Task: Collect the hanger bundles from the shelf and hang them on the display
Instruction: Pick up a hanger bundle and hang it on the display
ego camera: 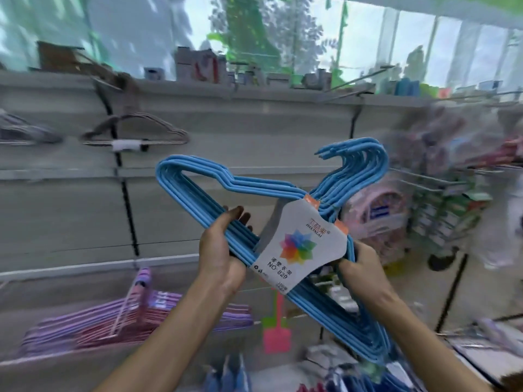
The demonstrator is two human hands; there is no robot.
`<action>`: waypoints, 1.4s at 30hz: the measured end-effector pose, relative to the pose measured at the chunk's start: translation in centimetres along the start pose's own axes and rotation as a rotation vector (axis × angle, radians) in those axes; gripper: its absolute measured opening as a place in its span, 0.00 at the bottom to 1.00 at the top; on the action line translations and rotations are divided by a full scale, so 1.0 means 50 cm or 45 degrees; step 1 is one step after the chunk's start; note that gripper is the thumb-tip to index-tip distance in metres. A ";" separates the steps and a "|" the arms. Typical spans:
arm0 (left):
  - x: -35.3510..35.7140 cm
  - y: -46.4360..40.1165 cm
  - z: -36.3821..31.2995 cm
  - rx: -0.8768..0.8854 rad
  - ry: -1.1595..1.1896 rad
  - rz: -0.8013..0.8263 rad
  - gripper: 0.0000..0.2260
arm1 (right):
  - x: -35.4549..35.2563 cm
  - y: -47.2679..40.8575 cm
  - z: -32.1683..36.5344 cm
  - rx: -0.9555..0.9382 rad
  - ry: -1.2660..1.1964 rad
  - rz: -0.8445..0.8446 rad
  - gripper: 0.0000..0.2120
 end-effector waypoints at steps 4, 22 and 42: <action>-0.110 0.039 -0.114 0.096 0.007 -0.079 0.01 | 0.152 -0.004 0.053 -0.060 -0.063 0.114 0.12; -0.404 0.121 -0.344 0.126 0.143 -0.213 0.06 | 0.487 0.025 0.132 -0.056 -0.046 0.312 0.19; -0.445 -0.203 -0.204 -0.030 0.581 -0.423 0.05 | 0.473 -0.275 -0.025 -0.200 0.430 0.560 0.25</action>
Point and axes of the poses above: each hand's wrist, its own y-axis away from the middle knuckle, its own x-axis out of the palm, z = x × y, the point moved 6 cm from there along -y, towards the middle knuckle, and after that the axes turned 13 degrees about -x, right-handed, at the moved point
